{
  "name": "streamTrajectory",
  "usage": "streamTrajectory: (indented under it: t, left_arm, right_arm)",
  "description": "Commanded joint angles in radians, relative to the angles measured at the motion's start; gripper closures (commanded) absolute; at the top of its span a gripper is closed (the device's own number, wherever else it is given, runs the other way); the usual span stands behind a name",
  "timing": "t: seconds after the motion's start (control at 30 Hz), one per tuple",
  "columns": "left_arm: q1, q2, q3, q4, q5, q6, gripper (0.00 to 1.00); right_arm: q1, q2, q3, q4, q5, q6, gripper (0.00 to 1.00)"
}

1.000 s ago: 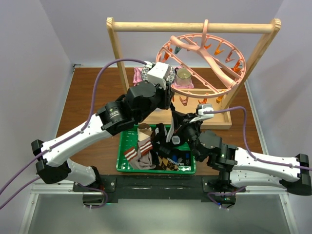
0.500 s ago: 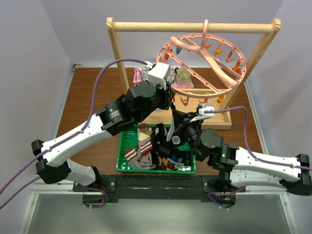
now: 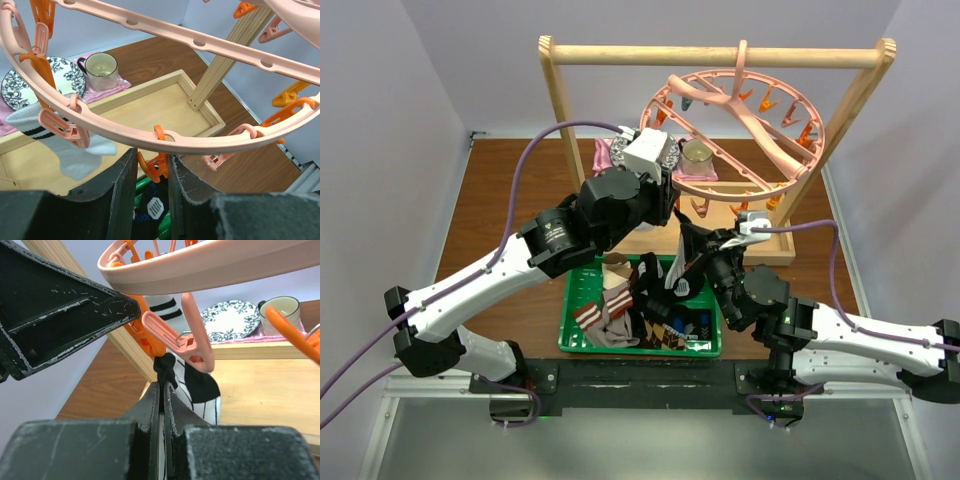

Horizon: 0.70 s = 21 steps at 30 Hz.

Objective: Clip the socks to the hanger
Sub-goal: Clamp the sock onto the hanger.

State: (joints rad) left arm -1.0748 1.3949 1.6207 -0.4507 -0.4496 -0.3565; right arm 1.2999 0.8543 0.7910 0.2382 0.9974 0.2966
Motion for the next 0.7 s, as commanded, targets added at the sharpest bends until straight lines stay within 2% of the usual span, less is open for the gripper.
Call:
streamTrajectory:
  t: [0.0, 0.67]
  left_arm:
    - [-0.004, -0.014, -0.004, 0.064, 0.0, -0.006, 1.0]
    - [-0.004, -0.016, -0.009, 0.067, 0.008, -0.007, 1.0]
  right_arm:
    - [-0.004, -0.001, 0.036, 0.016, 0.023, -0.013, 1.0]
    - [-0.004, 0.034, 0.077, 0.059, -0.031, -0.02, 1.0]
